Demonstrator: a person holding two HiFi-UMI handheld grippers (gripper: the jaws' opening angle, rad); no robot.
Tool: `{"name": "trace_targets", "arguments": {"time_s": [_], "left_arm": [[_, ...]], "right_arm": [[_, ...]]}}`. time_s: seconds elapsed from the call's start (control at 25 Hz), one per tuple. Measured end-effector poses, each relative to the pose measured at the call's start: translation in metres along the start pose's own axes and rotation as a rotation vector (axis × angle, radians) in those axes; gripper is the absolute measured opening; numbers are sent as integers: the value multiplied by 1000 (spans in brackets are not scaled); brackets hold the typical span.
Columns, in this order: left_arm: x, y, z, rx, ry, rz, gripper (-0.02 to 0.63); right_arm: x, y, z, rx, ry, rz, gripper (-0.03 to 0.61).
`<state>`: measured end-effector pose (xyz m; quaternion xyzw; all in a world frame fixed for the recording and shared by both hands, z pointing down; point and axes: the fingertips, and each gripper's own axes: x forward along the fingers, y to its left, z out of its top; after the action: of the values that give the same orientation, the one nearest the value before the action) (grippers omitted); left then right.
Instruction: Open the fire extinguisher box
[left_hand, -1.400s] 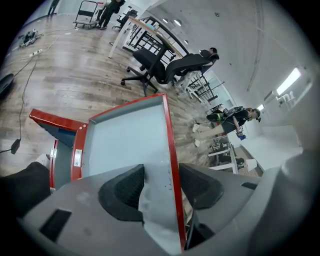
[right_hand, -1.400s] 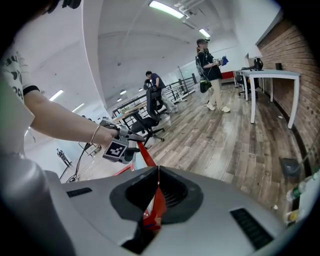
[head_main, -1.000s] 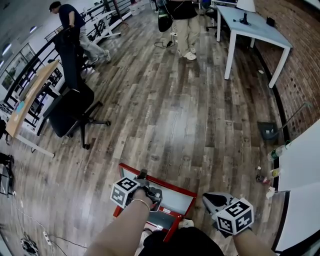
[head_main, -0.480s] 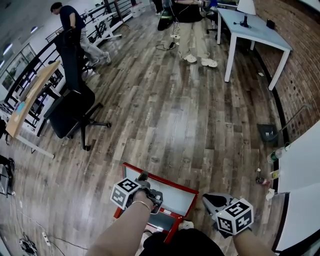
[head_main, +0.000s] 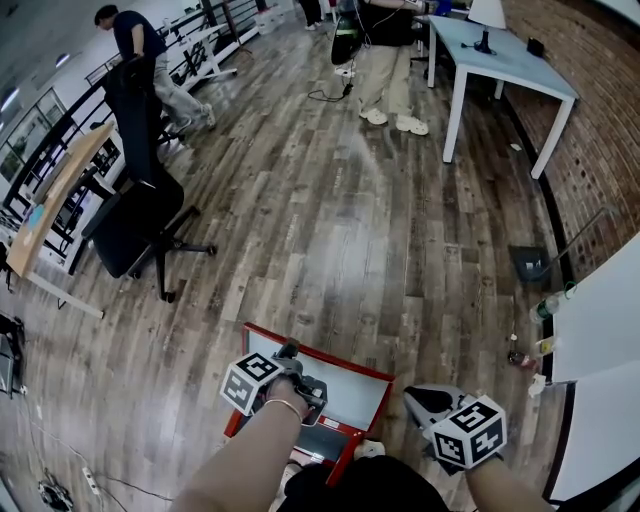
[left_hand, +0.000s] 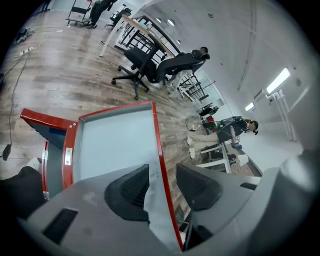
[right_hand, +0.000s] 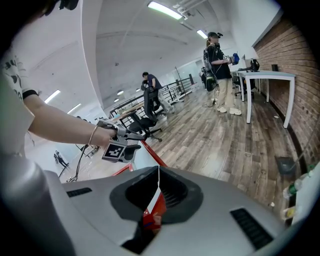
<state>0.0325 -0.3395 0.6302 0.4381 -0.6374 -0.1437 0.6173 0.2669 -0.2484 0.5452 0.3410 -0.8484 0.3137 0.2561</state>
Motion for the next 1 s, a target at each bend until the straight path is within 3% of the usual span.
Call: {"name": "trace_targets", "arguments": {"time_s": [0.6, 0.84, 1.0], "left_arm": [[-24, 3, -4, 42, 66, -1, 162], [-58, -14, 18, 100, 61, -94, 150], [-93, -30, 29, 205, 62, -175, 149]], "right_arm": [[3, 23, 4, -35, 4, 7, 11], [6, 57, 23, -89, -25, 4, 11], [3, 86, 32, -117, -50, -8, 11]]}}
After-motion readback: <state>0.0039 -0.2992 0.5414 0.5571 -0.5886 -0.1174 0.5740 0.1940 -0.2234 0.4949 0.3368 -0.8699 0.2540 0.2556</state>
